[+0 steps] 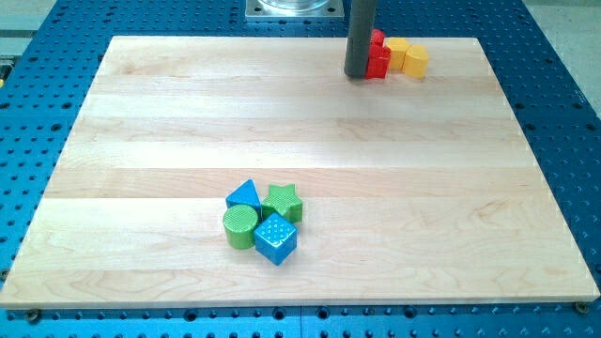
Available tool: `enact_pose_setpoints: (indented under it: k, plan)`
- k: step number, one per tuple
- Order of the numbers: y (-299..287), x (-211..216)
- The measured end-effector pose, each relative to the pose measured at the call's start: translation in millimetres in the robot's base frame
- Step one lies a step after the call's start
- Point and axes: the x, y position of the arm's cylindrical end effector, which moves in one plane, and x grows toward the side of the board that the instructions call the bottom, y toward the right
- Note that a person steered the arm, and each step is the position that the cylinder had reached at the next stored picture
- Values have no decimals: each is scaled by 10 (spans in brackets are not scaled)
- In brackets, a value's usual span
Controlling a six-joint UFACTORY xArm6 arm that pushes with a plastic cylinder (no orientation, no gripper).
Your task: Separate the red blocks
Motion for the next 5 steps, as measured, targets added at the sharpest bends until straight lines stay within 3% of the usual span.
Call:
enact_pose_setpoints:
  k: [1,2,3,4,5]
  plan:
    - [0,10]
    - [445,591]
    - [1484,627]
    - [1820,-46]
    - [1541,-552]
